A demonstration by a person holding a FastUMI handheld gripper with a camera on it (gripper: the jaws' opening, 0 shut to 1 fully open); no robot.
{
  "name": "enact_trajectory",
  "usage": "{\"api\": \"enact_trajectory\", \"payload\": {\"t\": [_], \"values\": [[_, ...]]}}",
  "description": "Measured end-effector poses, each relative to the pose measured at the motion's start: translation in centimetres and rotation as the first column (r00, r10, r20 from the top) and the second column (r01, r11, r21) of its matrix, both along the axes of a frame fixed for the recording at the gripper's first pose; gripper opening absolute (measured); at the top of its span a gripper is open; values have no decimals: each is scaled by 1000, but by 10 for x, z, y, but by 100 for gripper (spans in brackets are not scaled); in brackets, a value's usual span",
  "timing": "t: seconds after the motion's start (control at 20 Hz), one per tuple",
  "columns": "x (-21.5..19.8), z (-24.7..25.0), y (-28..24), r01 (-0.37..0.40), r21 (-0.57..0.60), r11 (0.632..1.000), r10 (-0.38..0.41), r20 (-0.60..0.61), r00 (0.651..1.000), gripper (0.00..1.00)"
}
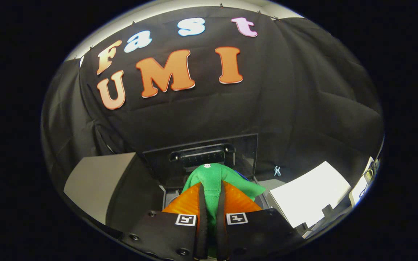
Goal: Put the clothes into the washing machine and then close the washing machine lid.
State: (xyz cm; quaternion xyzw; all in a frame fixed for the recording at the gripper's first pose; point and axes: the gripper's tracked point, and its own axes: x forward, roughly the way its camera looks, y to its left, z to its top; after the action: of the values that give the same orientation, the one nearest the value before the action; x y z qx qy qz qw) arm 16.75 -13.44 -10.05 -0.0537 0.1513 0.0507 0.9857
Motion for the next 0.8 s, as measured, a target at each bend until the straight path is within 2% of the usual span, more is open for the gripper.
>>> {"api": "enact_trajectory", "payload": {"t": [0.2, 0.55, 0.7, 0.75, 0.8], "values": [[26, -54, -11, -11, -32, 999, 9, -72, 997, 17], [62, -145, -35, 27, -51, 998, -37, -211, 977, 20], [65, -177, -39, 34, -52, 998, -48, -289, 956, 25], [64, -180, -37, 38, -39, 999, -48, -294, 955, 25], [63, -179, -36, 38, -30, 999, -44, -285, 957, 30]]}}
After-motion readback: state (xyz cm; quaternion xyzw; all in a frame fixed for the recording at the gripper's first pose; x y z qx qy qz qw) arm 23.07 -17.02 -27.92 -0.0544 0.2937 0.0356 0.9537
